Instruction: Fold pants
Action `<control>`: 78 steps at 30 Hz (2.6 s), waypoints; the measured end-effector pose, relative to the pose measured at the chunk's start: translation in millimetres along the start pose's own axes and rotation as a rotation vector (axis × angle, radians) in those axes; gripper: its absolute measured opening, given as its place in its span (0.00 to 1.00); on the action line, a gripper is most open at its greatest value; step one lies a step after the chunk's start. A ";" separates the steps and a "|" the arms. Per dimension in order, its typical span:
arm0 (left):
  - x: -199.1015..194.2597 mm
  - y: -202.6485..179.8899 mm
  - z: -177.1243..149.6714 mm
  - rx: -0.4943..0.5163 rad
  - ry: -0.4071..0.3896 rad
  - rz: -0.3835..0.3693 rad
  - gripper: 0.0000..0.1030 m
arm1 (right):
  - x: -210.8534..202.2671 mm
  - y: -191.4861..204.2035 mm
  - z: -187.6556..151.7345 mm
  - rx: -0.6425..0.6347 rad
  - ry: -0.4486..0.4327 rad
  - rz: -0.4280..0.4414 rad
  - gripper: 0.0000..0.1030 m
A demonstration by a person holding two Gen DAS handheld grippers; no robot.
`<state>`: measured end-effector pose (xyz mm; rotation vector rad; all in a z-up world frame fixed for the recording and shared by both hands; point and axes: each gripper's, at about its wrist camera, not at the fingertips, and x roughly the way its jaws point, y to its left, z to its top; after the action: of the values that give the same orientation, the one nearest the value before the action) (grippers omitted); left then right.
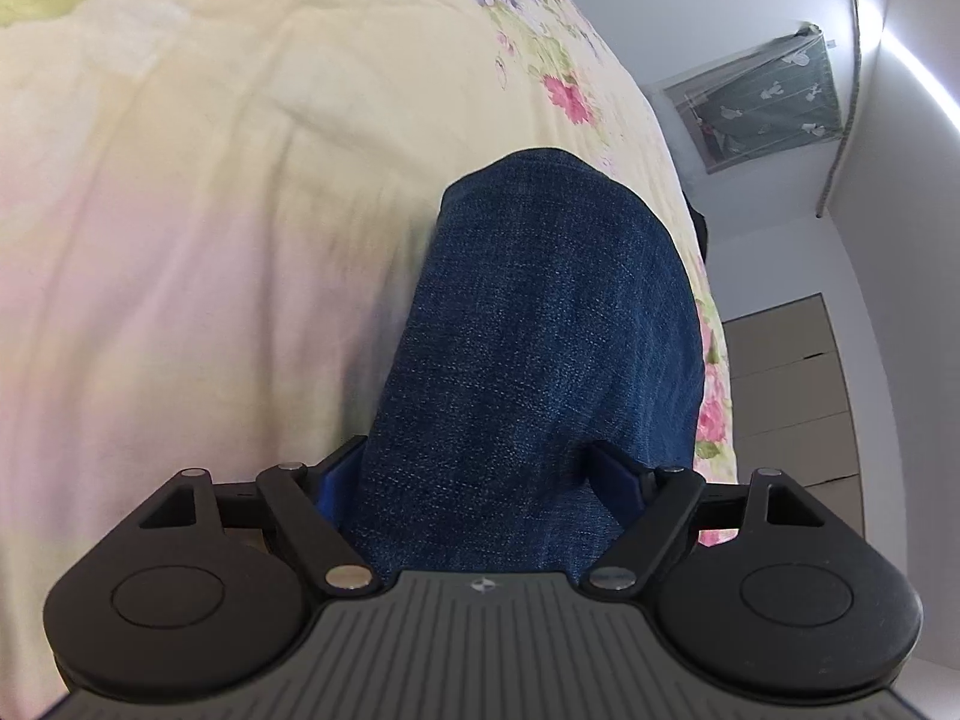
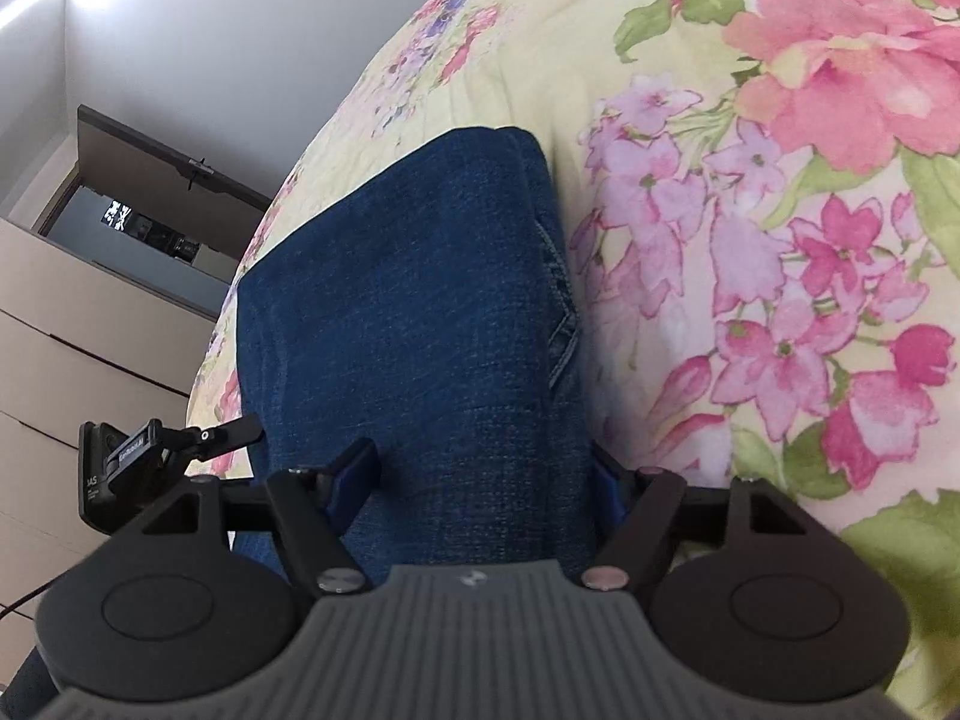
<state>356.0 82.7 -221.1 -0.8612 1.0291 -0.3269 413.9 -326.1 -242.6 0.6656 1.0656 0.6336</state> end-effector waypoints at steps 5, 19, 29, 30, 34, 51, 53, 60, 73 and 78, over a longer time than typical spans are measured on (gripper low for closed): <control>9.3 1.4 3.7 -0.001 0.029 -0.043 0.92 | 5.6 1.5 -0.5 0.004 -0.003 0.021 0.72; -34.7 -15.1 -17.5 0.022 -0.006 -0.096 0.45 | -10.0 15.9 -9.6 0.077 -0.018 0.276 0.25; -25.4 9.7 -28.9 -0.011 0.034 0.011 0.79 | 10.1 8.6 -17.9 0.101 0.101 0.176 0.47; -23.2 8.2 -30.0 0.000 0.025 0.012 0.85 | 10.0 4.8 -18.5 0.117 0.099 0.182 0.49; -7.2 -2.2 -33.8 0.031 0.047 0.010 0.95 | 21.8 4.2 -19.9 0.106 0.111 0.199 0.55; -72.1 -59.6 -75.9 0.191 -0.059 0.026 0.52 | -13.5 61.2 -56.6 0.041 0.010 0.332 0.25; -90.5 -66.0 -90.9 0.205 -0.072 0.044 0.52 | -30.2 70.9 -73.7 0.063 -0.008 0.356 0.25; -152.8 -73.4 -143.6 0.192 -0.114 0.103 0.52 | -65.4 127.1 -135.4 0.096 0.010 0.357 0.25; -229.6 -27.9 -204.1 0.116 -0.150 0.043 0.52 | -94.2 228.6 -228.2 -0.042 0.134 0.239 0.25; -249.3 -2.4 -211.0 0.072 -0.166 0.029 0.52 | -74.0 252.4 -236.6 -0.072 0.176 0.209 0.25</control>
<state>51.1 134.0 -116.1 -0.7945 0.8699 -0.2614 132.6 -176.0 -89.4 0.6728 1.1383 0.9208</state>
